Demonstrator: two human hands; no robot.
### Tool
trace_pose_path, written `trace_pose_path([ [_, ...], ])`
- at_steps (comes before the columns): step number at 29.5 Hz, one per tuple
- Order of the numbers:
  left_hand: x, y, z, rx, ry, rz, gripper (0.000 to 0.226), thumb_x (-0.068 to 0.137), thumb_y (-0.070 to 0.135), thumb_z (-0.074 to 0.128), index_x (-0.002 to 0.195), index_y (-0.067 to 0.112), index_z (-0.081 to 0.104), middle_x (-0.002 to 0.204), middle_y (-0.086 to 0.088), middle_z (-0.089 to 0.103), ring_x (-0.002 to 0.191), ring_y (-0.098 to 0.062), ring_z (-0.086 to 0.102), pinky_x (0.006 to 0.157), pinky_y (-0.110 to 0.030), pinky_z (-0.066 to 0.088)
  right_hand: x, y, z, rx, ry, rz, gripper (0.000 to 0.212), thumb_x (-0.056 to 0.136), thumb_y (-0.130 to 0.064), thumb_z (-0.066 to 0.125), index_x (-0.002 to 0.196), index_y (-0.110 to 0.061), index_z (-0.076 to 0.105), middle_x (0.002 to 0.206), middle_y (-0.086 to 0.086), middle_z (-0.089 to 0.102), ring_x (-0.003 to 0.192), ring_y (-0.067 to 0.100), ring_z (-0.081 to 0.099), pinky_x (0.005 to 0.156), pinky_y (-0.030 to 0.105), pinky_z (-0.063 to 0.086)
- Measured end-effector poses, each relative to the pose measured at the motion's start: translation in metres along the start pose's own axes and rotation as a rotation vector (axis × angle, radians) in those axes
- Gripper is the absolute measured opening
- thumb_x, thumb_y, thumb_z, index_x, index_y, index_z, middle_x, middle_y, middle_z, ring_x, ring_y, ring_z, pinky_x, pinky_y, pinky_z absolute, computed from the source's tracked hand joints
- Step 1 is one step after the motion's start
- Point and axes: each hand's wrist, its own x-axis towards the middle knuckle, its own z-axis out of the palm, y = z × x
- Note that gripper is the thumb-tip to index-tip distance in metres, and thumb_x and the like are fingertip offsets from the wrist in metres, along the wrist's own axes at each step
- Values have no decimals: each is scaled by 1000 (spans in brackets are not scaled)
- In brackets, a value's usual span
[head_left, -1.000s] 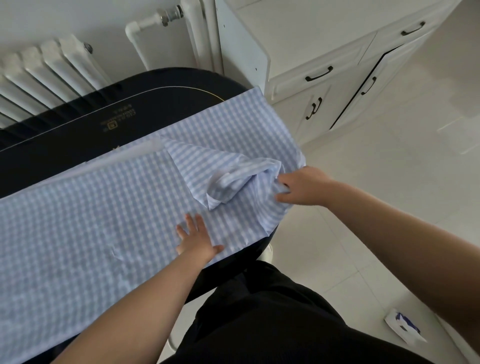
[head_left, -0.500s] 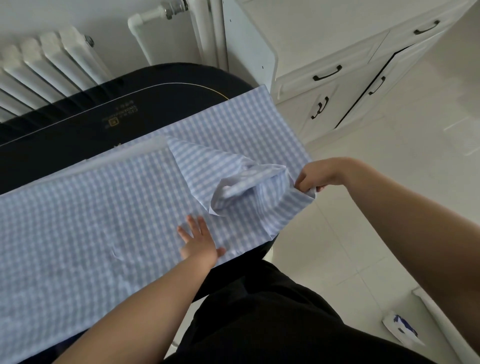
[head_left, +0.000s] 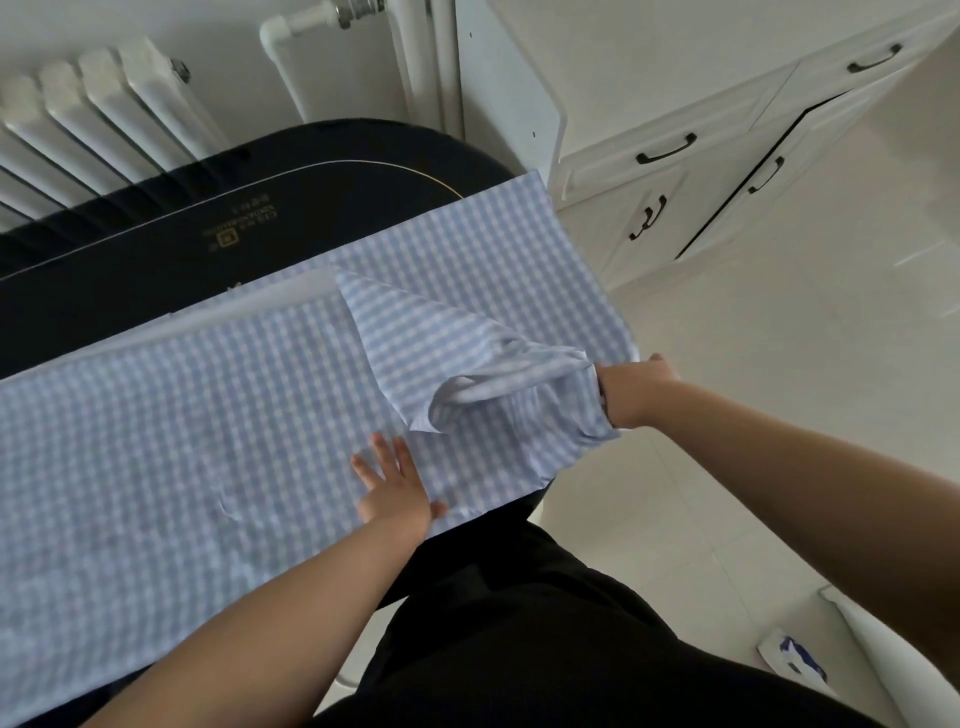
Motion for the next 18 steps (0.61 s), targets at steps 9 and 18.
trace_pose_path([
  [9, 2, 1, 1, 48, 15, -7, 109, 87, 60, 49, 142, 11, -31, 147, -12, -42, 140, -46, -19, 77, -31, 56, 5, 29, 37, 231, 353, 377, 23, 95, -26, 40, 103, -12, 57, 103, 10, 66, 91, 31, 63, 67, 30, 38],
  [18, -2, -4, 0, 15, 3, 41, 105, 90, 59, 47, 143, 10, -29, 148, -14, -40, 139, -48, -19, 89, -39, 53, -36, -26, -5, 201, 500, -240, 21, 92, -15, 47, 109, -27, 43, 92, -4, 57, 64, 25, 54, 47, 27, 34],
])
